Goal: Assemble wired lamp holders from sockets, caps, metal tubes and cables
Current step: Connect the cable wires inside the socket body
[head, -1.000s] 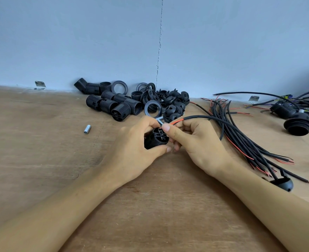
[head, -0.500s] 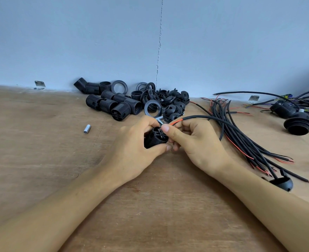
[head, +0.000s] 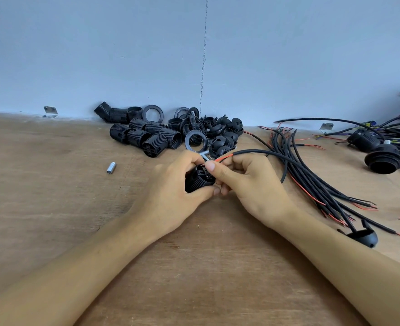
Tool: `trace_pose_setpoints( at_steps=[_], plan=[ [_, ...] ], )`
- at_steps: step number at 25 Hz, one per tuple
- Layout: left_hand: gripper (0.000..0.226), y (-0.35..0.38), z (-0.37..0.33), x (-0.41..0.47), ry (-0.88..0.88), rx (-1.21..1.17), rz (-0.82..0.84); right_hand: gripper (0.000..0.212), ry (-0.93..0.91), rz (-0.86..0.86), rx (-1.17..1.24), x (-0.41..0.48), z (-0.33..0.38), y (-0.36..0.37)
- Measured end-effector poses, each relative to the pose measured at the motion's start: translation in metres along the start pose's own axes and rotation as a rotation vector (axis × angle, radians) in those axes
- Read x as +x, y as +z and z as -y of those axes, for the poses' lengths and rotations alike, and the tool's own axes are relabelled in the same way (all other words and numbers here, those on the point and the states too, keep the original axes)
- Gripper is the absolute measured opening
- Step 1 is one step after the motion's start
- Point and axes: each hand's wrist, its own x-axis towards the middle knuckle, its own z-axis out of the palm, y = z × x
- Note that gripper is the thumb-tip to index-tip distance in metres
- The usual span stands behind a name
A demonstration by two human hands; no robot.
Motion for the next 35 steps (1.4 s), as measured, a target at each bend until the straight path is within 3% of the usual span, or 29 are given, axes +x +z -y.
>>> trace_pose_setpoints(
  at_steps=[7,13,27,35],
  plan=[
    [0.039,0.000,0.004,0.001,-0.030,0.013,0.004,0.019,0.060,0.161,-0.014,0.001,0.002,-0.018],
    [0.041,-0.002,0.002,0.000,0.011,0.078,-0.011,0.008,-0.018,0.100,-0.078,0.001,-0.002,-0.010],
    [0.039,0.000,0.002,0.000,0.004,0.083,-0.034,0.011,-0.112,0.066,-0.201,0.000,0.003,-0.006],
    [0.037,0.000,-0.002,0.002,0.006,0.058,-0.026,0.008,0.020,0.023,0.022,-0.001,-0.002,-0.002]
  ],
)
